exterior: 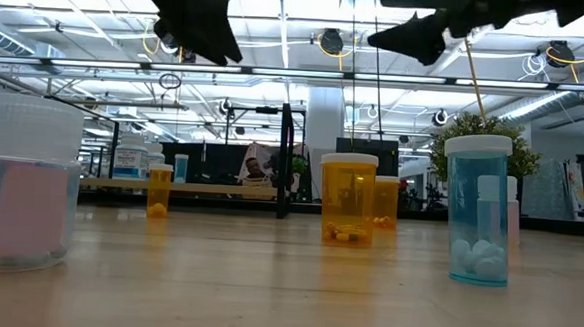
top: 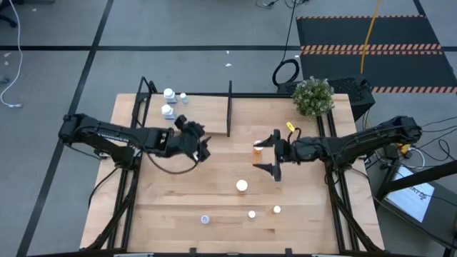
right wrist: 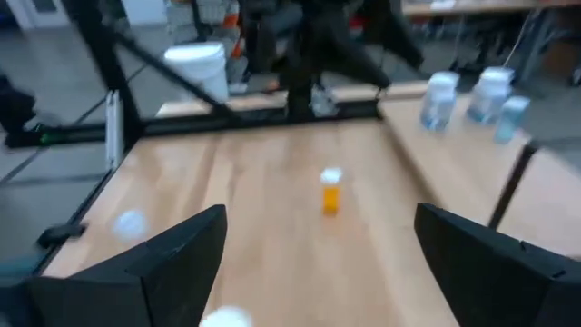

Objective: Pick and place medicine bottles onto shelf by color
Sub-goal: Put the blue pill bottle aligned with the other blue pill bottle on the shelf

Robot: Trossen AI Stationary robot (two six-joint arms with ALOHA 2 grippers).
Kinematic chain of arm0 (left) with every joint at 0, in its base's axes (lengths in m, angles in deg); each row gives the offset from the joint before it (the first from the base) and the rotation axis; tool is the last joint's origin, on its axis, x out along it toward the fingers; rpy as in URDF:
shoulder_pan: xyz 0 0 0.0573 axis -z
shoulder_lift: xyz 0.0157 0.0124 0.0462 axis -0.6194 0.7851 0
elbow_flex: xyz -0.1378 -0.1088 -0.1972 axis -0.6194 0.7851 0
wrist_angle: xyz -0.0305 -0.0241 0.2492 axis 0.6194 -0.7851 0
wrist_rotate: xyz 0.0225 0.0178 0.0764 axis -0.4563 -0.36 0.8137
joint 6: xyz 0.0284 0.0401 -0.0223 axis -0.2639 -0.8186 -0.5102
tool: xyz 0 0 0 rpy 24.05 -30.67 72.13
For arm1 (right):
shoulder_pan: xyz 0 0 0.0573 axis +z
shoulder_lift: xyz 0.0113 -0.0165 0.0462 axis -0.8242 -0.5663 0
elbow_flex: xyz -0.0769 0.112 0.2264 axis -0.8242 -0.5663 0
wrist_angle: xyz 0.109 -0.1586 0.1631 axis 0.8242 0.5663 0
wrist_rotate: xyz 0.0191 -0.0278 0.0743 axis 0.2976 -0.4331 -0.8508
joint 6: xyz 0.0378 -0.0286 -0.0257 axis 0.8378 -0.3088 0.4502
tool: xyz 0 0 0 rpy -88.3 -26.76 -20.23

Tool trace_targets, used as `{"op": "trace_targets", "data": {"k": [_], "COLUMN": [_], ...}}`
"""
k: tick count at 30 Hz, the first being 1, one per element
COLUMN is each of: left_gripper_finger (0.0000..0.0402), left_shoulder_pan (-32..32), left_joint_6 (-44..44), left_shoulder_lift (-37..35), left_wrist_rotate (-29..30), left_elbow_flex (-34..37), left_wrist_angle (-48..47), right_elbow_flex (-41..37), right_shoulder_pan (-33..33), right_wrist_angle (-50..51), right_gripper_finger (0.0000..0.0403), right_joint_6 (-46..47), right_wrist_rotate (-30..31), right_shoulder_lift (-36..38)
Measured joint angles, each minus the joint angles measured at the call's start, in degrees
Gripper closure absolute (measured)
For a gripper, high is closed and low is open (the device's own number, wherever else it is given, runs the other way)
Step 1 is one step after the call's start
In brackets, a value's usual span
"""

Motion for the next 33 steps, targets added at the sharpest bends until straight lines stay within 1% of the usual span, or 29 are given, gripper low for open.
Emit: {"op": "trace_targets", "data": {"k": [2,5,8,12,15,19,24,29,33], "left_gripper_finger": [0.0167,0.0167,0.0167,0.0167,0.0167,0.0167,0.0167,0.0167,0.0167], "left_shoulder_pan": [2.8,8.0,13.1,18.7,21.7,22.9,23.6,23.4,23.2], "left_joint_6": [1.3,3.4,5.0,5.9,4.3,5.2,5.6,4.6,4.1], "left_shoulder_lift": [0.5,1.1,0.9,1.0,1.0,1.0,1.2,4.1,7.8], "left_wrist_rotate": [-0.5,-0.9,-0.9,-0.2,0.7,0.8,1.0,1.0,-0.1], "left_elbow_flex": [0.0,0.0,0.0,0.0,0.0,0.0,0.0,0.0,0.0], "left_wrist_angle": [0.2,0.3,1.6,5.4,7.5,8.0,7.9,10.3,12.5], "right_elbow_flex": [0.0,0.0,0.0,0.0,0.0,0.5,6.3,14.5,18.1], "right_shoulder_pan": [3.3,8.0,12.3,16.5,18.5,20.5,21.8,22.1,22.1], "right_wrist_angle": [2.4,5.6,6.9,5.6,5.3,2.5,2.3,10.5,14.5], "right_gripper_finger": [0.0066,0.0081,0.0094,0.0111,0.0120,0.0123,0.0116,0.0097,0.0092], "right_joint_6": [1.3,4.4,7.9,10.5,11.8,12.1,11.6,11.0,10.4], "right_wrist_rotate": [1.1,1.1,1.3,3.1,4.1,4.1,3.9,0.8,-0.9], "right_shoulder_lift": [0.0,-0.2,-1.9,-4.9,-7.8,-12.4,-21.0,-29.5,-33.4]}}
